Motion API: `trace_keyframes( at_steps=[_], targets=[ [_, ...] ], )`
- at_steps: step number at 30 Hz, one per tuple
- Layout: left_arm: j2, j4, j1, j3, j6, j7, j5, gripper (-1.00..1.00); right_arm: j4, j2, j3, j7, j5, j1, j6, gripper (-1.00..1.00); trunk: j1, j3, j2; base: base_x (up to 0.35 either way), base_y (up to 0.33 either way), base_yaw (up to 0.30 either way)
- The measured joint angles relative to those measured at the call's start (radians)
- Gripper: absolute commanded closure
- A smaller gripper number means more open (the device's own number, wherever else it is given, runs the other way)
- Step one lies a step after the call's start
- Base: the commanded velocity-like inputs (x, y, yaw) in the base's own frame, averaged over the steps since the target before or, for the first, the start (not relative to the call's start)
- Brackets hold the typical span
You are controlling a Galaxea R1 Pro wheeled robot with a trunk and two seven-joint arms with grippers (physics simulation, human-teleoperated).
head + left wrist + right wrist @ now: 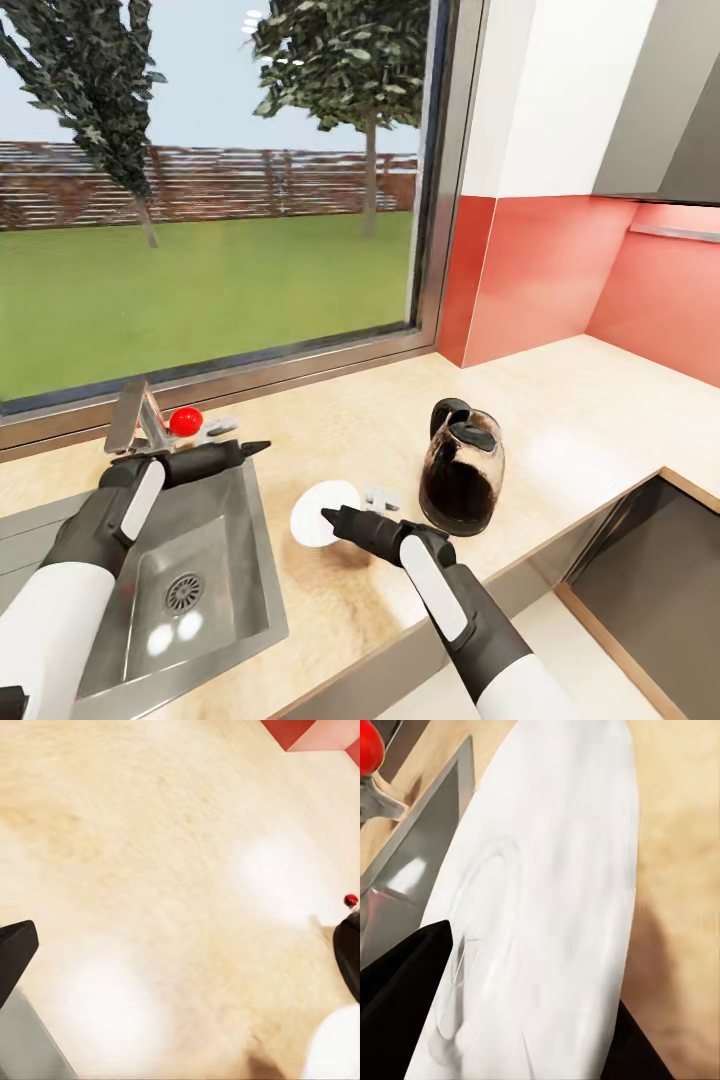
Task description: Set up a coffee station on the kitchen countertop: keep the coffee maker on the countertop, move the bottle of coffee from the kitchen shelf to the counter next to the coffee maker, place a paper coffee filter on top of the coffee maker, put the saucer next to the coffee maker with the coffee cup on the saucer, and place the electric kettle next to the coffee maker.
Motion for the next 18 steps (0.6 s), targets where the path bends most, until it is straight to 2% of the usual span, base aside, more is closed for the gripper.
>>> trace_keyframes(
  at_steps=[7,18],
  targets=[
    [0.002,-0.001,0.002,0.000,0.001,0.000,0.000,-1.00,-0.010,0.000,0.000,0.000,0.000,0.000,0.000,1.00,0.000,0.000,0.000,-0.025,0.000,0.000],
    [-0.003,-0.002,0.006,-0.001,0.001,0.000,-0.003,-1.00,-0.012,0.000,-0.005,0.000,0.000,0.000,0.000,1.00,0.001,0.000,0.000,-0.293,0.000,0.000]
  ],
)
